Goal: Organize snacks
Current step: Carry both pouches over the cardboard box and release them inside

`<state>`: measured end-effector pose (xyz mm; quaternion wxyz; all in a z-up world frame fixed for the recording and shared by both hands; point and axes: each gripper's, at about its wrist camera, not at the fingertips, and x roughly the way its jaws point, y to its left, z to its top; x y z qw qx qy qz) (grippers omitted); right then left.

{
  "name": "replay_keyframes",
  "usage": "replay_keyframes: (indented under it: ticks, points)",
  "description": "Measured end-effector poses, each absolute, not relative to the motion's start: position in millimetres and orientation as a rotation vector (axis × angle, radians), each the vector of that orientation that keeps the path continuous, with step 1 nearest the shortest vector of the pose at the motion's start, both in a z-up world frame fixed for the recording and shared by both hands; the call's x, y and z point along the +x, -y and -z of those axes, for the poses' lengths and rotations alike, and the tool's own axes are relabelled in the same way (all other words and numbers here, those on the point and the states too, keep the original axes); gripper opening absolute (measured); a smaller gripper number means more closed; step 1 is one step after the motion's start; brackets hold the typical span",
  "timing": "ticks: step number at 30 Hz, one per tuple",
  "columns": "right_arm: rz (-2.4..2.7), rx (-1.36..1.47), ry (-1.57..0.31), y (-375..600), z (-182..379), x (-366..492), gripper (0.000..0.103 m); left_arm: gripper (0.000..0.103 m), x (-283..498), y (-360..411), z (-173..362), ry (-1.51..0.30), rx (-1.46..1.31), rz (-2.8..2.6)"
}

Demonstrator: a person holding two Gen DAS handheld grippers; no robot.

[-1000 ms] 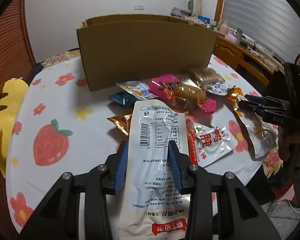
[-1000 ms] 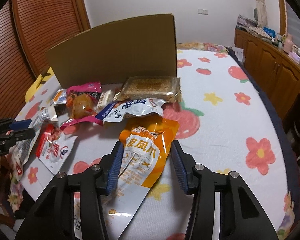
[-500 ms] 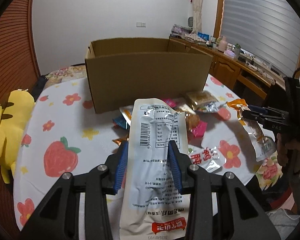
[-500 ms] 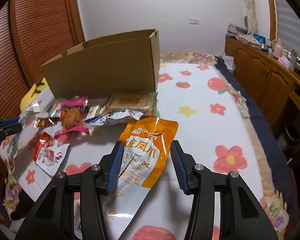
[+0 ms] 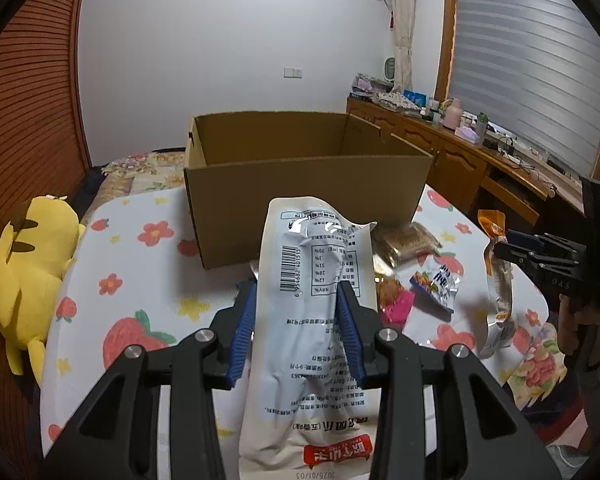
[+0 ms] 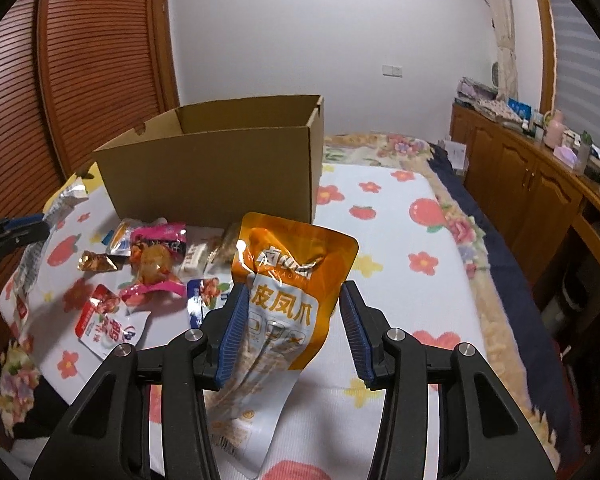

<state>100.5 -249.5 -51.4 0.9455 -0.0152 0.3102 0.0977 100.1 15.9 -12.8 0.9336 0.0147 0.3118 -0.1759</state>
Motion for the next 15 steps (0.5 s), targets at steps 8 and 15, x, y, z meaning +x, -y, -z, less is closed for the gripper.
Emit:
replay_keyframes:
  ticks: [8,15]
  points:
    - [-0.218,-0.026,-0.567,248.9,29.4,96.7,0.046,0.038,105.6,-13.3,-4.5,-0.588,0.017,0.351]
    - [-0.229,-0.047,-0.512,245.3,2.5,107.6,0.046,0.038,121.2,-8.3,-27.8,-0.539,0.027,0.347]
